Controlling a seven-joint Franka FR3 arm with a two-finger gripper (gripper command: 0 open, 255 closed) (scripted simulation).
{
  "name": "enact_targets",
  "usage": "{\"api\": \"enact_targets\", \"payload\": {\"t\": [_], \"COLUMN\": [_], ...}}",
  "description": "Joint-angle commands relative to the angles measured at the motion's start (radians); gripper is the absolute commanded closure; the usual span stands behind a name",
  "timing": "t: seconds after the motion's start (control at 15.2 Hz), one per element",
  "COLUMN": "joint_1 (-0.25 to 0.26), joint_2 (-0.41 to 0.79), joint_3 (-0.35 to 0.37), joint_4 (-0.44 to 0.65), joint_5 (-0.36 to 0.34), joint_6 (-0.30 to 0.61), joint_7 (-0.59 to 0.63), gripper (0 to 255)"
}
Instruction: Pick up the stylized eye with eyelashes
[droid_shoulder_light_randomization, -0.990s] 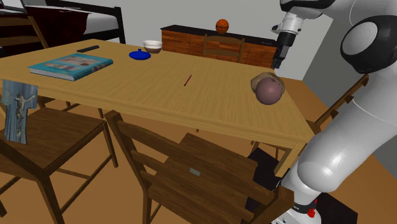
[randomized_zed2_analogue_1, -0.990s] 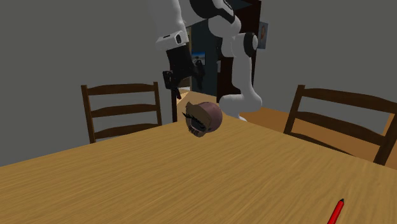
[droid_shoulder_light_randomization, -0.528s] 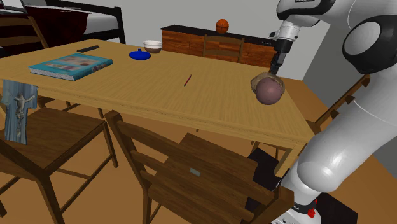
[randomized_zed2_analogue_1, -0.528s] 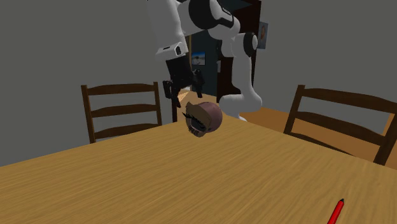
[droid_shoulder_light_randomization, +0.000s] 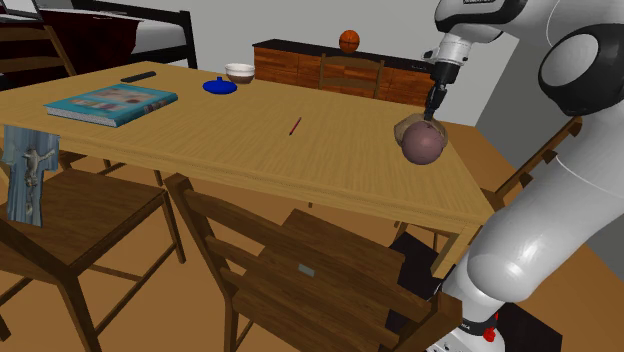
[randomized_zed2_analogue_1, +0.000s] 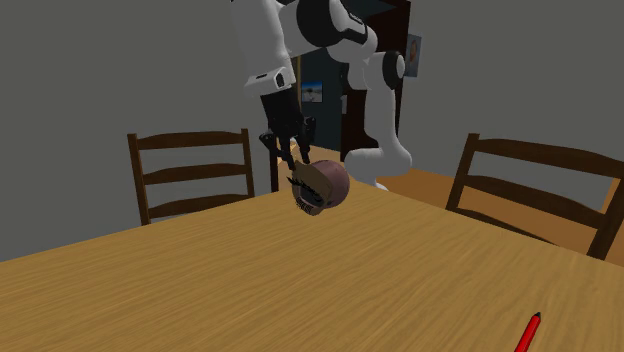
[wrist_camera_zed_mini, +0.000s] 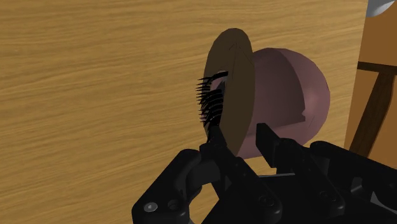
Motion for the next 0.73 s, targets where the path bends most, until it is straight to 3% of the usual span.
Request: {"api": "enact_targets", "payload": {"t": [0.0,0.66], "joint_1": [0.000,-0.002], "joint_2": [0.000,0.042], "joint_3": [0.000,-0.012], "joint_4": [-0.001,0.155], "joint_5": [0.000,0.025], "joint_6": [0.000,-0.127], "joint_7": [0.000,-0.008], "gripper": [255,255]}}
